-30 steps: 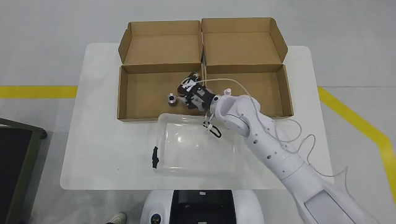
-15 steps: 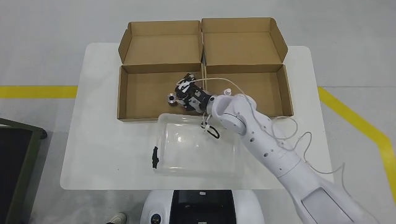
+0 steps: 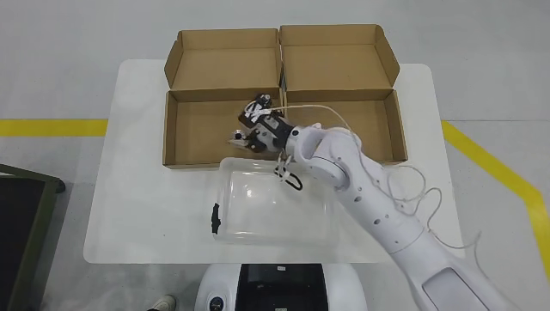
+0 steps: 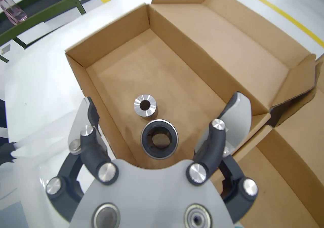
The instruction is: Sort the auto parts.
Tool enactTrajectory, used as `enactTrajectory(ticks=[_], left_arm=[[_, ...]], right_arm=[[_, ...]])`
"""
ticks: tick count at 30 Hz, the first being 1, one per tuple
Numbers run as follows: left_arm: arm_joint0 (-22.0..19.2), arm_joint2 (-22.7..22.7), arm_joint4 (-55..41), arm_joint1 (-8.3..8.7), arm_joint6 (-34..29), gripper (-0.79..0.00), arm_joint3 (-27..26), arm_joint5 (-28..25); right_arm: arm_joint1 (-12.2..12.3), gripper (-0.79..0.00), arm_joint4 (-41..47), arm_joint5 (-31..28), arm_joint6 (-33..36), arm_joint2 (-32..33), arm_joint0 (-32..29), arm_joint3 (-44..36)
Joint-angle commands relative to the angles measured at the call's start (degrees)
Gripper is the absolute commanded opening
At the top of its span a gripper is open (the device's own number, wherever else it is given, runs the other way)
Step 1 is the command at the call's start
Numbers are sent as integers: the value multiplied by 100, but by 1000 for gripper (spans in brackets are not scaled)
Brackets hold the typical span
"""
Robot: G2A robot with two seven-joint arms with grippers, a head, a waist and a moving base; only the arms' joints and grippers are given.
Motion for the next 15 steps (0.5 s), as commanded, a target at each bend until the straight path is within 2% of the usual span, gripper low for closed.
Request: enactTrajectory(ticks=[1, 8, 15], left_arm=[[0, 0, 0, 0, 0, 0, 0, 0], [0, 0, 0, 0, 0, 0, 0, 0], [0, 0, 0, 0, 0, 0, 0, 0]], right_arm=[[44, 0, -52, -37, -215, 158, -172, -361], [230, 0, -486, -100, -841, 830, -866, -1324], [439, 0, -1123, -67, -1486, 1660, -1871, -2054]])
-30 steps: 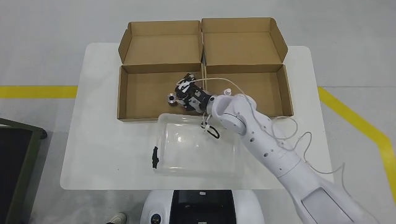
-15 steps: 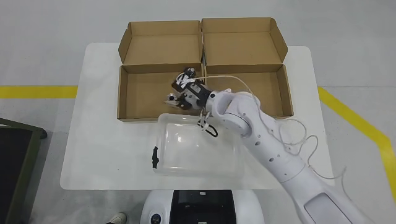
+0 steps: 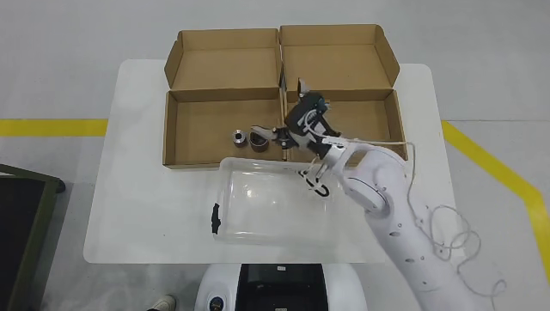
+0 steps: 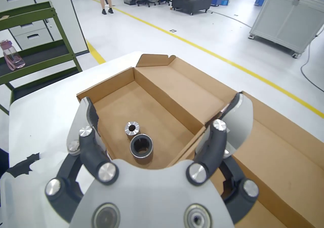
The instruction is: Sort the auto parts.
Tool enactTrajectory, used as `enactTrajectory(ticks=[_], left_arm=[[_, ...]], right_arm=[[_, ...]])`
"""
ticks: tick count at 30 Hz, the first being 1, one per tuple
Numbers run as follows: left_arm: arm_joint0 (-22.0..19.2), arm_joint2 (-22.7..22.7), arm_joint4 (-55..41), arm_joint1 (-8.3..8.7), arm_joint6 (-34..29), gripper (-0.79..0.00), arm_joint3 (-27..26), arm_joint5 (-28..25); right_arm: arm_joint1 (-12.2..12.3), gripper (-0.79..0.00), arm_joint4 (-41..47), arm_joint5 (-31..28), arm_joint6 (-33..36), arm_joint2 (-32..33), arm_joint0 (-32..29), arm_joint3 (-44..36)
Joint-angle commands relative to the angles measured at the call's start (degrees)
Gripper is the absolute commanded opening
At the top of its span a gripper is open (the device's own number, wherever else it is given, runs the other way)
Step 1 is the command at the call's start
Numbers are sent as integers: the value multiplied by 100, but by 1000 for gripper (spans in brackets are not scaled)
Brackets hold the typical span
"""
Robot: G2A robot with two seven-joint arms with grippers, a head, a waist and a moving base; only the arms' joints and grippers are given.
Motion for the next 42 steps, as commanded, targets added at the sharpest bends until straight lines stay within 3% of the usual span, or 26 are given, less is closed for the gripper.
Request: enactTrajectory(ticks=[1, 12, 22, 32, 42], left_arm=[[0, 0, 0, 0, 0, 0, 0, 0], [0, 0, 0, 0, 0, 0, 0, 0], [0, 0, 0, 0, 0, 0, 0, 0], [0, 0, 0, 0, 0, 0, 0, 0], [0, 0, 0, 0, 0, 0, 0, 0]], right_arm=[[62, 0, -293, 91, -329, 282, -384, -185], [259, 0, -810, 717, -1743, 1465, -2259, -896], [322, 0, -789, 1390, -2489, 2363, -3648, -1509], [338, 0, -487, 1507, -2931, 2947, -4465, -1746], [339, 0, -454, 1471, -2956, 2975, -4503, -1759]])
